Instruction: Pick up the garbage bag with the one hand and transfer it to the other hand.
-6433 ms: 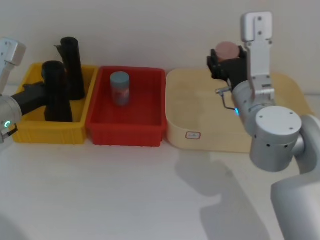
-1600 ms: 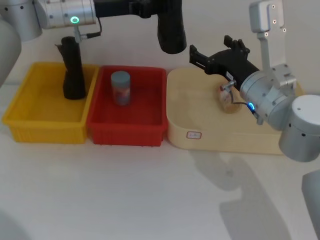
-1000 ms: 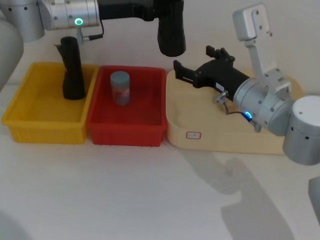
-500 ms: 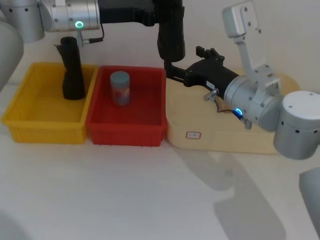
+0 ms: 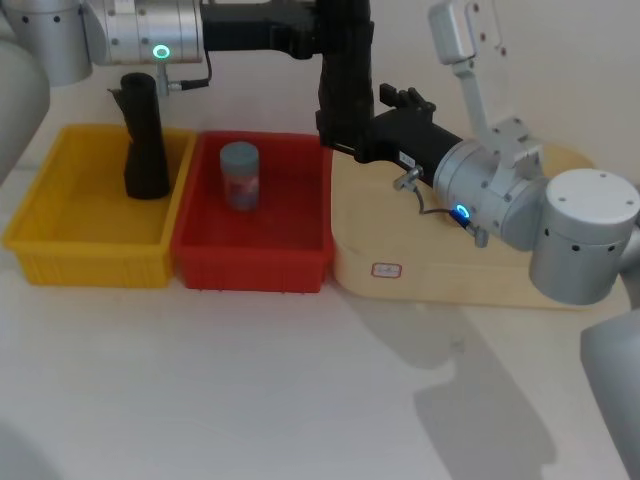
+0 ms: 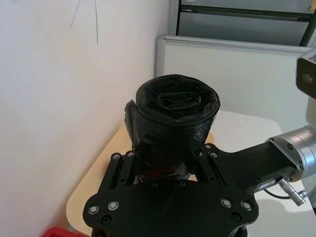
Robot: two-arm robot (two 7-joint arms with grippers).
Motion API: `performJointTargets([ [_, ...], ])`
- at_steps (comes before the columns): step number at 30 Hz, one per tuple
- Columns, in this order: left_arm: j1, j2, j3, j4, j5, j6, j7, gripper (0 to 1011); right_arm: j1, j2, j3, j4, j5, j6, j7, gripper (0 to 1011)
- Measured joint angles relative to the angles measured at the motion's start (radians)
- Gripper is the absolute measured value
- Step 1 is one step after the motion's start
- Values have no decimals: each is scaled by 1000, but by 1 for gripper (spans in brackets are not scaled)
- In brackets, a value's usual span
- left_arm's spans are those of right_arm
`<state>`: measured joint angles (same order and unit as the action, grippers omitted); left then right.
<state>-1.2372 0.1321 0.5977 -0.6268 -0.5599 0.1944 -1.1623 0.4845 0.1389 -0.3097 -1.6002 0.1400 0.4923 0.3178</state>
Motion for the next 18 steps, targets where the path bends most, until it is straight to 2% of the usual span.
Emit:
performJointTargets([
  [18, -2, 0, 26, -9, -6, 6, -17, 465, 64, -15, -29, 76, 2, -31, -4, 1000],
])
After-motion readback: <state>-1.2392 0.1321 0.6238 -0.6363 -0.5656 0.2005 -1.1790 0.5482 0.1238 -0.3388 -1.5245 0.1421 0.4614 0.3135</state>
